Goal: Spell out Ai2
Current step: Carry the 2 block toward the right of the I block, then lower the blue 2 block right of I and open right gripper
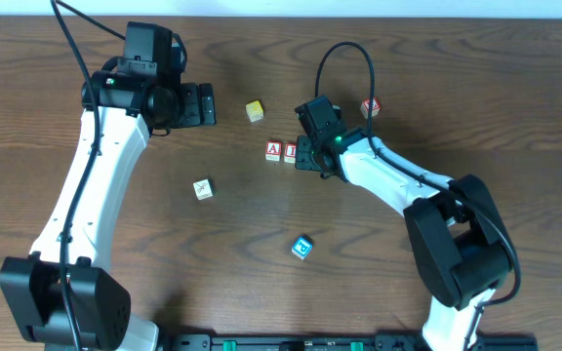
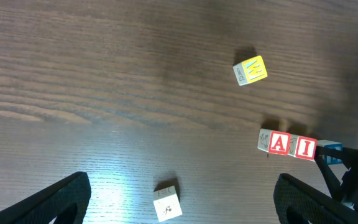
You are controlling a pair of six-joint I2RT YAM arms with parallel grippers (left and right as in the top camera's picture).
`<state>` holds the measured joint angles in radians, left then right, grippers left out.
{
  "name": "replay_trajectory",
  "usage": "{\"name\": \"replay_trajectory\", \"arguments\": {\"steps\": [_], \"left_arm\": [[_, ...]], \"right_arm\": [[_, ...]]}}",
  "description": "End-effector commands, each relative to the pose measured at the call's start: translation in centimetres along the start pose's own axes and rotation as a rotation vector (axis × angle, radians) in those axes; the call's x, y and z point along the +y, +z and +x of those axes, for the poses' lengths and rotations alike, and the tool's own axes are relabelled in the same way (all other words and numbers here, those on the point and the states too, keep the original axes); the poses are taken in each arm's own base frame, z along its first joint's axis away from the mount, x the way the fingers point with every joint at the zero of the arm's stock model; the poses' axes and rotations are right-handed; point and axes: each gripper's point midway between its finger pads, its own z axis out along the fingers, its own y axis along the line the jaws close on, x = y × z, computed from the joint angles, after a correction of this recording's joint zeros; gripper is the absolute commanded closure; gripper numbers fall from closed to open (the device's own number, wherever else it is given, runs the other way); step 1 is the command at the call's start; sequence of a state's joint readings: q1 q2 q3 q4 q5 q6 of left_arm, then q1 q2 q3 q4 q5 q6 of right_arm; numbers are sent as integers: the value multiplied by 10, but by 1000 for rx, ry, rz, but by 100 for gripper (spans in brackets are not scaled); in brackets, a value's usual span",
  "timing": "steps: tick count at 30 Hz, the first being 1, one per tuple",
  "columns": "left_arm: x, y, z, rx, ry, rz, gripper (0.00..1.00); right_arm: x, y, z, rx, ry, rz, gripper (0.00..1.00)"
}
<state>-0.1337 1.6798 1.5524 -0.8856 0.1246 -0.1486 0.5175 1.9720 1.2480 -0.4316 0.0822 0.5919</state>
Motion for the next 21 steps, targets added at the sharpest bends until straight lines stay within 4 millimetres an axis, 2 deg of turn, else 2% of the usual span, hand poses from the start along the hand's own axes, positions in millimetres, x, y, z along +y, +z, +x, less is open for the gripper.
{"name": "replay_trajectory", "arguments": {"steps": [1, 9, 18, 21], "left_arm": [[-1, -2, -5, -13, 11, 1, 5], [-1, -2, -5, -13, 12, 1, 4], [-1, -2, -4, -12, 11, 1, 4], [-1, -2, -4, -12, 11, 1, 4]], "right_arm": [[3, 1, -4, -16, 0, 9, 53], [2, 1, -5, -23, 7, 13, 63], [1, 1, -7, -35, 36, 23, 65], [1, 1, -8, -35, 38, 23, 59]]}}
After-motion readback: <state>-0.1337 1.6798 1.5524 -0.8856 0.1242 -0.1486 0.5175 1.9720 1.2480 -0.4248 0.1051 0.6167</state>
